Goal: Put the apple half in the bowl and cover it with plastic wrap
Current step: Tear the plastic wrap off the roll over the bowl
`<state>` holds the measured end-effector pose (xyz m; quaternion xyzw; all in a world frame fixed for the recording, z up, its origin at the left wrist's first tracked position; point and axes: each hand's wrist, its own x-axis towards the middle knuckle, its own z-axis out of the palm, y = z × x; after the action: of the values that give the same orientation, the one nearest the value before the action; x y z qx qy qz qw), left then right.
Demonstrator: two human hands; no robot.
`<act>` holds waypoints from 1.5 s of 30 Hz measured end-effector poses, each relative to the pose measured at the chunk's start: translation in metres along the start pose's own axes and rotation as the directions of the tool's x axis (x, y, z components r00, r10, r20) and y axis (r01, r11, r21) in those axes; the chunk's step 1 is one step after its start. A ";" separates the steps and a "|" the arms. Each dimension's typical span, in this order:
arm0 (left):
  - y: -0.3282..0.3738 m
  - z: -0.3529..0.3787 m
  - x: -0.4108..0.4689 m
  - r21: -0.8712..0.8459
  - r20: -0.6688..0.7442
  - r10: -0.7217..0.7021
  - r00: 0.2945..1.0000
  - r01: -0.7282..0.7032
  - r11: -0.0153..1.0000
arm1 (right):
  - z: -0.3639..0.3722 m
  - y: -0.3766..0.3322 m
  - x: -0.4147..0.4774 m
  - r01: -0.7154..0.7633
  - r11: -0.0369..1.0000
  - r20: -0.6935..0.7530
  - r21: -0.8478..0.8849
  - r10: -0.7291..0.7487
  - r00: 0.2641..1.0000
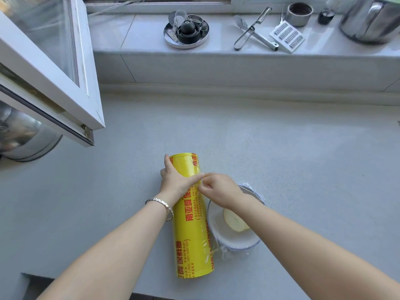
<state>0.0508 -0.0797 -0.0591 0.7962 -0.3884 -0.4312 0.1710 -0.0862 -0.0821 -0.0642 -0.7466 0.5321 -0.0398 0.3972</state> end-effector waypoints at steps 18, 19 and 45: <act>-0.011 -0.002 0.008 -0.065 -0.035 0.040 0.999 -0.042 0.997 | 0.005 0.001 -0.005 0.122 0.989 -0.039 -0.089 -0.126 0.991; -0.011 -0.002 0.008 -0.063 -0.033 0.037 0.999 -0.039 0.997 | 0.006 0.002 -0.006 0.129 0.990 -0.053 -0.061 -0.133 0.990; -0.018 0.003 -0.014 -0.025 -0.083 -0.051 0.995 0.049 0.998 | 0.006 -0.010 -0.020 0.072 0.983 0.130 -0.166 -0.050 0.990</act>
<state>0.0525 -0.0579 -0.0637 0.8211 -0.3557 -0.4061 0.1855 -0.0848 -0.0608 -0.0547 -0.7949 0.4844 0.0404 0.3630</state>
